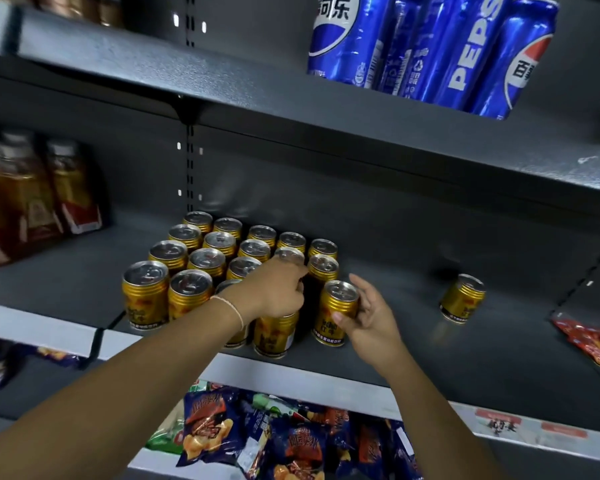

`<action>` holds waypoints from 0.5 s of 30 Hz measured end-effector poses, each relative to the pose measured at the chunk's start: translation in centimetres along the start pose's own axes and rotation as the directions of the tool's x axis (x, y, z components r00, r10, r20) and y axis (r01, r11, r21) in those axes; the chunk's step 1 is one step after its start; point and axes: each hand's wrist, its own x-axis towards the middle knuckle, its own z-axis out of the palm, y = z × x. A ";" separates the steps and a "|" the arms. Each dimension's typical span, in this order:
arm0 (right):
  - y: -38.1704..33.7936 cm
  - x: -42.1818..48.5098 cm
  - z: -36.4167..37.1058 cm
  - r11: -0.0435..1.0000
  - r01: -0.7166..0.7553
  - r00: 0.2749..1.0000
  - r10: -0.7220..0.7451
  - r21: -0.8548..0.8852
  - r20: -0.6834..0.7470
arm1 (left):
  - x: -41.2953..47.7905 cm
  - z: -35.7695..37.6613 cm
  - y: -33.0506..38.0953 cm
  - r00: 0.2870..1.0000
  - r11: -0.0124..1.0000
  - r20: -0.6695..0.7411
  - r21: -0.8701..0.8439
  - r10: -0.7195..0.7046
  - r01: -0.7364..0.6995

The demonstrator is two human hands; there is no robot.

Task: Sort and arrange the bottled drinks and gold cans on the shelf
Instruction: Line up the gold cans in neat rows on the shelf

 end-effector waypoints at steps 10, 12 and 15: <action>1.5 0.6 2.3 0.990 0.129 0.990 -0.132 -0.062 -0.057 | -0.1 1.5 -1.5 0.996 0.997 -0.056 -0.027 0.072 -0.073; 1.7 0.5 2.3 0.986 0.128 0.988 -0.137 -0.108 -0.072 | -0.2 1.6 -1.4 0.993 0.996 -0.076 -0.012 0.091 -0.092; 1.8 0.6 2.7 0.985 0.114 0.987 -0.127 -0.127 -0.097 | -0.3 1.8 -1.5 0.993 0.995 -0.068 0.006 0.096 -0.096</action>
